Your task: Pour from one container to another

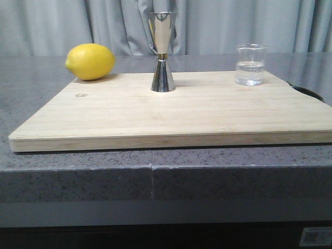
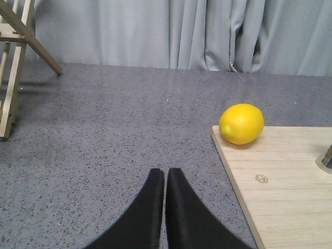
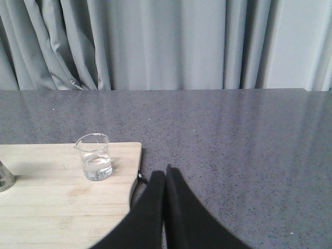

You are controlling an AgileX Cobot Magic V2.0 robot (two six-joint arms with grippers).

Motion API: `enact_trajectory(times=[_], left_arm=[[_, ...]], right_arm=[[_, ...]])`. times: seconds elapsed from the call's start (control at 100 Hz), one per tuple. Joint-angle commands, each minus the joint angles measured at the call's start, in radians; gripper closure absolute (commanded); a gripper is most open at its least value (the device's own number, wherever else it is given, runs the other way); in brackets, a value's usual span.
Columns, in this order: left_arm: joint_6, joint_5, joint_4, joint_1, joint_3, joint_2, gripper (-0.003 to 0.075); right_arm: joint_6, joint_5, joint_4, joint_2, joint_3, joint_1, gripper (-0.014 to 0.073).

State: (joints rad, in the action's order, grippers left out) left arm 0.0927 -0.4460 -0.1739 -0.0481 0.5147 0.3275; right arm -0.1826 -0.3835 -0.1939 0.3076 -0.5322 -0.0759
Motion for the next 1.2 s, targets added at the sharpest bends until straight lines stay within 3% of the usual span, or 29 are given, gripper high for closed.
enact_trajectory(times=[0.0,0.08,0.18,0.27,0.87,1.19], left_arm=[[-0.001,0.078,-0.008,-0.008,0.037,0.015,0.0702],[-0.001,0.078,0.01,-0.008,0.037,0.015,0.0561],[-0.001,0.078,0.042,-0.008,0.037,0.015,0.0303],[-0.001,0.078,0.042,-0.008,0.037,0.015,0.0186],[-0.003,0.073,-0.03,-0.008,0.037,0.016,0.0297],[0.093,-0.167,-0.05,-0.008,0.146,0.122,0.0297]], right_arm=[[0.03,0.075,-0.001,0.021,-0.036,-0.004,0.0575],[0.031,0.077,-0.001,0.021,-0.036,-0.004,0.041],[0.031,0.068,0.0,0.021,-0.036,-0.004,0.0181],[0.031,0.068,0.0,0.021,-0.036,-0.004,0.0085],[0.031,0.06,0.0,0.021,-0.036,-0.004,0.0081],[0.031,-0.087,0.0,0.071,-0.099,-0.004,0.0081]])
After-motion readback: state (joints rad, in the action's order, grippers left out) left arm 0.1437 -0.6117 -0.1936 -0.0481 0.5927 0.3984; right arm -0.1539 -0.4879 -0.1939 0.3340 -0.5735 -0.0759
